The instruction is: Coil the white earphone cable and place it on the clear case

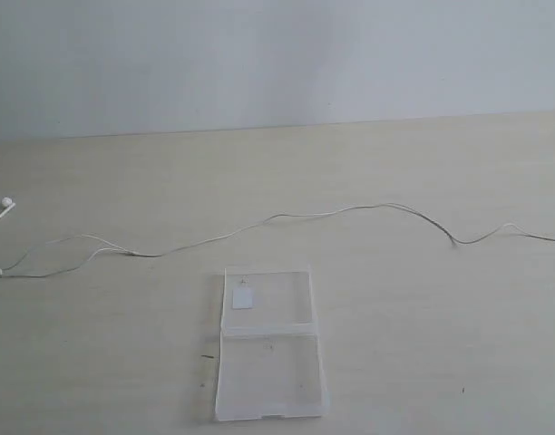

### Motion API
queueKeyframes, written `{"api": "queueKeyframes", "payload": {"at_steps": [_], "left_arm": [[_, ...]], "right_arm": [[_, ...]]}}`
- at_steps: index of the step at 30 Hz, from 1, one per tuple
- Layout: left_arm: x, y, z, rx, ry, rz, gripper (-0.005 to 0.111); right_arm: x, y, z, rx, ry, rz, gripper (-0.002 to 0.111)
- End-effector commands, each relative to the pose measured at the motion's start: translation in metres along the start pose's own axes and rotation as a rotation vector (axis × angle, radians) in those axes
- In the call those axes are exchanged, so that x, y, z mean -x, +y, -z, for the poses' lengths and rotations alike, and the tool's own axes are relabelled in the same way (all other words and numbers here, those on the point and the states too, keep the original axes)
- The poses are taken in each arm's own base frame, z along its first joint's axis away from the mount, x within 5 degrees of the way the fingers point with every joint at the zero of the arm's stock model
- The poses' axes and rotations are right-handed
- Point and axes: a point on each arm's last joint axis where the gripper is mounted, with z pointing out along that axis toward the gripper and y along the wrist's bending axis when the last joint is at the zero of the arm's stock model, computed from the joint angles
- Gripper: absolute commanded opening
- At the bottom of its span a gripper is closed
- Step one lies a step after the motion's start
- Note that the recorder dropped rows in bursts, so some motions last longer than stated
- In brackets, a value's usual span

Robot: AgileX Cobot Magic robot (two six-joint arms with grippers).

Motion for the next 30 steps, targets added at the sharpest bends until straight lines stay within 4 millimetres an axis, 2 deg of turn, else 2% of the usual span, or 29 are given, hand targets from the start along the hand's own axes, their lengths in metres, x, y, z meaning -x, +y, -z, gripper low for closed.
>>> {"api": "queueKeyframes", "payload": {"at_steps": [1,4,6,7,9,11,15,18,21,24,28,30], "left_arm": [[0.001,0.0,0.0,-0.002,-0.014,-0.001,0.0],[0.001,0.0,0.0,-0.002,-0.014,-0.001,0.0],[0.001,0.0,0.0,-0.002,-0.014,-0.001,0.0],[0.001,0.0,0.0,-0.002,-0.014,-0.001,0.0],[0.001,0.0,0.0,-0.002,-0.014,-0.001,0.0],[0.001,0.0,0.0,-0.002,-0.014,-0.001,0.0],[0.001,0.0,0.0,-0.002,-0.014,-0.001,0.0],[0.001,0.0,0.0,-0.002,-0.014,-0.001,0.0],[0.001,0.0,0.0,-0.002,-0.014,-0.001,0.0],[0.001,0.0,0.0,-0.002,-0.014,-0.001,0.0],[0.001,0.0,0.0,-0.002,-0.014,-0.001,0.0],[0.001,0.0,0.0,-0.002,-0.014,-0.001,0.0]], "right_arm": [[0.021,0.001,0.003,0.008,-0.245,0.024,0.0],[0.036,-0.004,0.008,-0.044,-0.408,-0.004,0.0],[0.061,-0.007,0.006,-0.088,-0.459,-0.061,0.0],[0.078,-0.006,-0.001,-0.097,-0.417,-0.023,0.0],[0.117,0.003,-0.019,-0.069,-0.281,0.179,0.0],[0.148,0.01,-0.048,-0.012,-0.09,0.271,0.0],[0.185,0.022,-0.111,0.096,0.257,0.213,0.0],[0.206,0.027,-0.149,0.12,0.349,0.119,0.0],[0.22,0.029,-0.181,0.124,0.317,0.069,0.0],[0.227,0.031,-0.207,0.128,0.274,0.022,0.0],[0.219,0.032,-0.231,0.135,0.254,-0.092,0.0],[0.205,0.033,-0.247,0.139,0.286,-0.158,0.0]]}}
